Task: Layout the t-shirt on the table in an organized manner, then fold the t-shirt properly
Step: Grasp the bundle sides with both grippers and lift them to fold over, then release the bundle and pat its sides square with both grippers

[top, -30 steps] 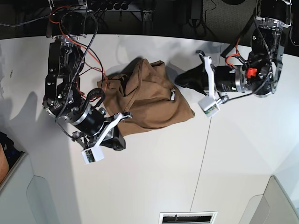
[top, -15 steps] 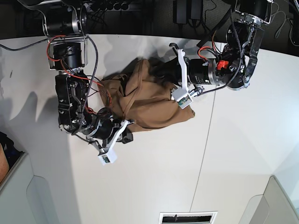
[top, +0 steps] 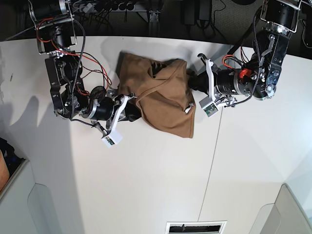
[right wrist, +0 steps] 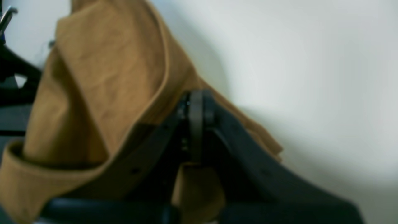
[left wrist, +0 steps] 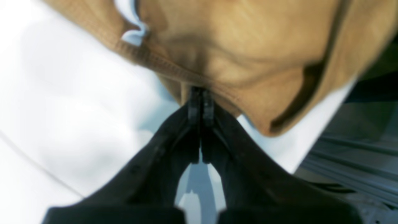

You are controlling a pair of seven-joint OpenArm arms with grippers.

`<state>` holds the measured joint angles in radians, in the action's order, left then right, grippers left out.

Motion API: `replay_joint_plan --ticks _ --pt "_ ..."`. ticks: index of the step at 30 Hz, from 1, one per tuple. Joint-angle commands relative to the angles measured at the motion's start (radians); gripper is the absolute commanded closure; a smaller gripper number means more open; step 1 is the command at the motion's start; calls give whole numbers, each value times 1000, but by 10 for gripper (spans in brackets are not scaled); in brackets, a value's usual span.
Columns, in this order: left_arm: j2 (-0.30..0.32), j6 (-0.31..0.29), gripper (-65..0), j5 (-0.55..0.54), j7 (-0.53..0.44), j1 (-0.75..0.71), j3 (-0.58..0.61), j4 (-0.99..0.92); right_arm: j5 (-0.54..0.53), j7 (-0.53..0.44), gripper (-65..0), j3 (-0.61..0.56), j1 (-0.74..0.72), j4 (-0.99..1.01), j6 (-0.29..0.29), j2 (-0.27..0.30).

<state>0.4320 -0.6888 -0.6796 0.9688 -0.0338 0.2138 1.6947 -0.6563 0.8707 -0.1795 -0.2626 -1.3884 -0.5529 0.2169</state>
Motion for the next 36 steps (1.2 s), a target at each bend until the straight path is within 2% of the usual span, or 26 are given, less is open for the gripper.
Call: replay_joint_plan --ticks 1,10,18,20,25,31,36 --pt "6 -9 0 -15 -36 29 -6 10 -27 -3 0 4 4 -44 -5 2" --pt "-11 -9 0 30 -113 166 -3 -121 -42 4 0 4 216 -242 -5 -22" --pt "-33 -9 0 36 -108 295 -4 -172 -34 0 0 5 256 -304 -5 -35" --pt "-32 -9 0 -22 -63 331 -6 -169 -13 -2 0 7 241 -305 -4 -37" --pt "2 -9 0 -285 90 340 -41 -99 2 -18 0 72 220 -306 -4 -38" --pt "89 -9 0 -369 132 217 -57 25 63 -56 0 177 182 -303 -4 -37" --pt "134 -9 0 -397 150 69 -57 141 79 -61 0 184 127 -263 -1 -38"
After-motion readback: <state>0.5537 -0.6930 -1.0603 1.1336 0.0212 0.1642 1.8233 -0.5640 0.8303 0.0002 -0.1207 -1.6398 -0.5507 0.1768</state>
